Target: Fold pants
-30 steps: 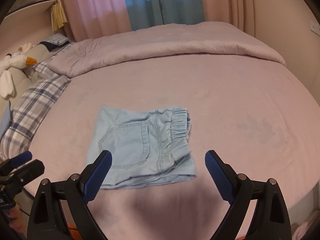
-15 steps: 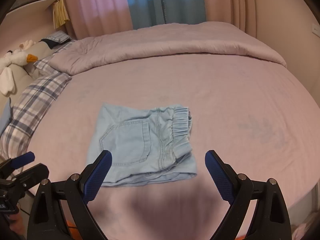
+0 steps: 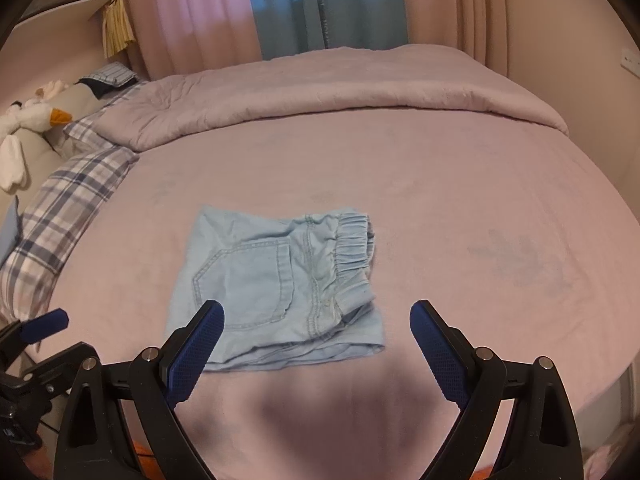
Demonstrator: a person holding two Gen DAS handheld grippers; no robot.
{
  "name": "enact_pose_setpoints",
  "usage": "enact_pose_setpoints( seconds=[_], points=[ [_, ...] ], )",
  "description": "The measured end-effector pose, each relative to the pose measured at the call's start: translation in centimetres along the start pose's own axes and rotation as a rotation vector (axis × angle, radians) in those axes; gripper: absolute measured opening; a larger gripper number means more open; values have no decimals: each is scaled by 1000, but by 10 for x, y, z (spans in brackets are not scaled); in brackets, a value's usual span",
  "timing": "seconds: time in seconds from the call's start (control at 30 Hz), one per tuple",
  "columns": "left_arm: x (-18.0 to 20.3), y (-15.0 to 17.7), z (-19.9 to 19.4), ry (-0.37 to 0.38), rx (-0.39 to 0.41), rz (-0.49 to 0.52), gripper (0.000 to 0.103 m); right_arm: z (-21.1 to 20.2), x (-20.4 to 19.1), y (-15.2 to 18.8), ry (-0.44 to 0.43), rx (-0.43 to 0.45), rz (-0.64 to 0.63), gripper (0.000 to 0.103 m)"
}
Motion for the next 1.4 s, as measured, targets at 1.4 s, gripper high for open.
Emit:
enact_pose_setpoints(
  seconds=[1.4],
  points=[
    [7,-2,-8,-5,21,7,102,-3,4,1,15,1,0,94]
  ],
)
Point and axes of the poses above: each gripper's, at about its wrist camera, not at the fingertips, and z roughly the way its jaws point, x to its right, y to its underside, the point moved 8 cm from there along z, roughly the way its jaws point, and after that the axes turned 11 degrees about x, right-handed, at the moved point
